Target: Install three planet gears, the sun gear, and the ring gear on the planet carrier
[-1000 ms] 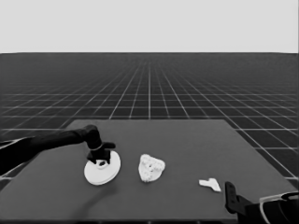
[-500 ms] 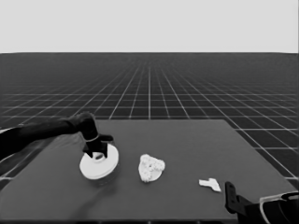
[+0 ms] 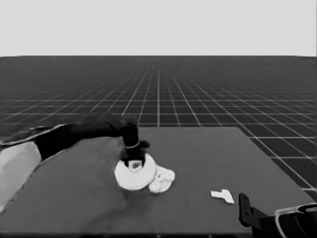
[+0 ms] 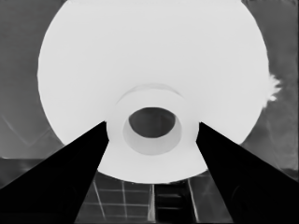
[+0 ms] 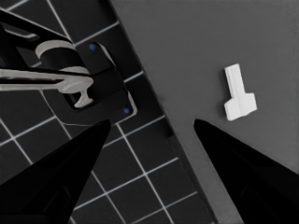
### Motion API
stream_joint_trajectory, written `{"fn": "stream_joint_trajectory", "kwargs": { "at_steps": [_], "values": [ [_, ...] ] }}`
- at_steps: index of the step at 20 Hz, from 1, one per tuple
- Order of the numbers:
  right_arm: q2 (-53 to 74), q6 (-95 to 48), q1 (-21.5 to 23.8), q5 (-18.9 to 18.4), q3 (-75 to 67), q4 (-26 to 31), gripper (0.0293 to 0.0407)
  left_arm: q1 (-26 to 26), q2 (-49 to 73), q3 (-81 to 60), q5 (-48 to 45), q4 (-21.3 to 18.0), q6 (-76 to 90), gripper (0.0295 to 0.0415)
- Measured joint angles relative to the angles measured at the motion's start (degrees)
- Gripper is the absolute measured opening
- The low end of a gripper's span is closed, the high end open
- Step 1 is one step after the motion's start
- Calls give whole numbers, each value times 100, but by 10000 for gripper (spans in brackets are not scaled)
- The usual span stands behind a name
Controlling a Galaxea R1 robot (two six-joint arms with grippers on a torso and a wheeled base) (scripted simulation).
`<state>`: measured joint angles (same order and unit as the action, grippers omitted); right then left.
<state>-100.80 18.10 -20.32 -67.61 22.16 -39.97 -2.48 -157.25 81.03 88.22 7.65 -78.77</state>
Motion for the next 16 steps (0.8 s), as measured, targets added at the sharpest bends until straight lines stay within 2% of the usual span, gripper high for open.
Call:
{"fn": "stream_joint_trajectory", "kwargs": {
  "at_steps": [2,4,8,9,11,16],
  "values": [
    [0,0,0,0,0,0,385,57,-1289,946,13,37,-88,348],
    [0,0,0,0,0,0,385,74,-1726,1462,1,47,24,348],
    [0,0,0,0,0,0,385,81,-1919,1743,-7,54,103,348],
    [0,0,0,0,0,0,385,288,-1955,1858,-65,274,173,348],
    [0,0,0,0,0,0,385,527,-1996,2001,-132,477,256,348],
    [0,0,0,0,0,0,385,621,-2019,2080,-169,575,301,348]
  ]
}}
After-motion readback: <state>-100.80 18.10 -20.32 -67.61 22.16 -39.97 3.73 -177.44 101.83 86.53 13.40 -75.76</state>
